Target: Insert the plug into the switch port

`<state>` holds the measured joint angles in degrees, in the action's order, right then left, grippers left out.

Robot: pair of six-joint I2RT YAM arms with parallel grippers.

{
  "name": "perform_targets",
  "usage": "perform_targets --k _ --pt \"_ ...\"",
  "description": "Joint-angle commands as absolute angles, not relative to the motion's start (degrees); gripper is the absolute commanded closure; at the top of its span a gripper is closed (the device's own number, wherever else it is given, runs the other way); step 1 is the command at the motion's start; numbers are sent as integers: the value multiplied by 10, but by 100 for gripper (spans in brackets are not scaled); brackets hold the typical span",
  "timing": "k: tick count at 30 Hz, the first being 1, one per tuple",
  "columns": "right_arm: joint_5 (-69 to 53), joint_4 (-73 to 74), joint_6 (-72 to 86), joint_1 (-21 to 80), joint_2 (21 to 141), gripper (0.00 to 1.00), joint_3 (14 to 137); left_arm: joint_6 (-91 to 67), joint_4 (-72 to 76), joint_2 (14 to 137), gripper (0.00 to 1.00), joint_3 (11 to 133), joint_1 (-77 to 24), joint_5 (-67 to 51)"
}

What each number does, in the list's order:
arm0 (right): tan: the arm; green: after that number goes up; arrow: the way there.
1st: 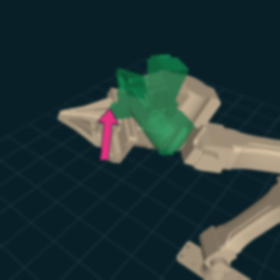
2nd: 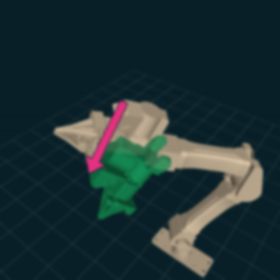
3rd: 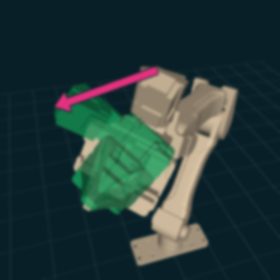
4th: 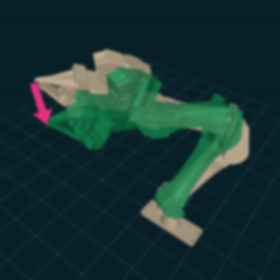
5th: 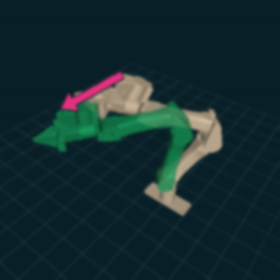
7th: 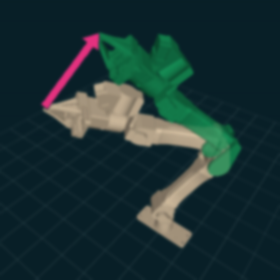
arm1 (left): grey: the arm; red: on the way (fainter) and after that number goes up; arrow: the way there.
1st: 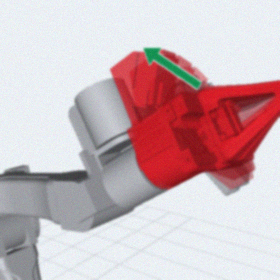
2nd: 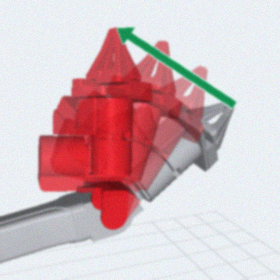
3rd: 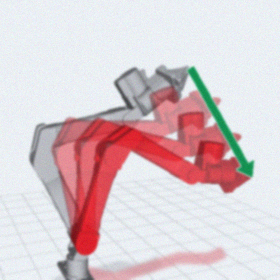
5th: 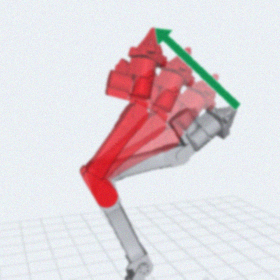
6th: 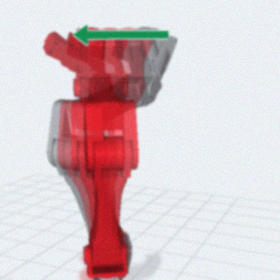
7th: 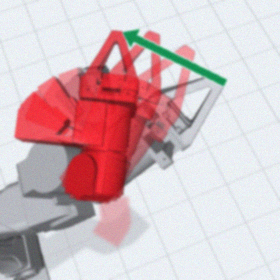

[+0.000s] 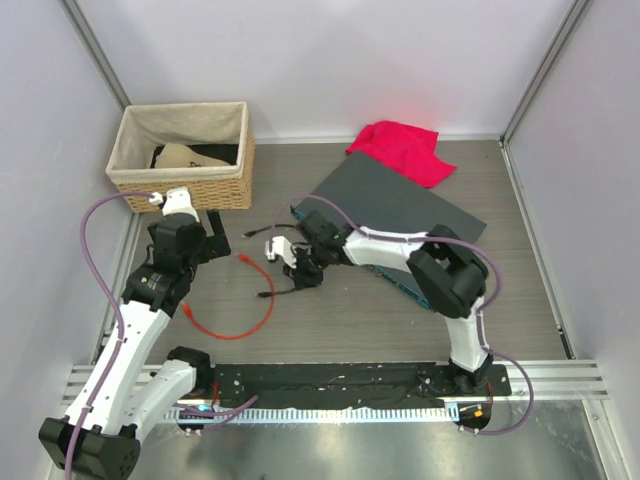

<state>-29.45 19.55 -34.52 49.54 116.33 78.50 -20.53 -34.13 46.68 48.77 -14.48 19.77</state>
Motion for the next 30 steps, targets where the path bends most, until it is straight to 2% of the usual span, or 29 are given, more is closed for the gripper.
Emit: perform_targets --k 1,5,8,9,16,24,30 --pt "-256 121 -171 529 1072 81 666 -200 -323 473 0 489 -142 179" --pt "-207 96 -122 559 1018 74 625 -200 -323 481 0 490 -141 165" --pt "-161 95 -101 561 981 63 627 -200 -321 489 0 489 -142 150" --pt "-125 88 -98 561 972 57 627 -200 -321 490 0 488 -142 142" --pt "16 47 -60 524 950 50 638 -199 -322 504 0 490 -141 127" --pt "-124 34 -83 516 968 47 608 -203 -324 507 0 490 -142 120" --pt "-197 55 -116 528 974 45 585 -285 -332 494 0 474 -142 98"
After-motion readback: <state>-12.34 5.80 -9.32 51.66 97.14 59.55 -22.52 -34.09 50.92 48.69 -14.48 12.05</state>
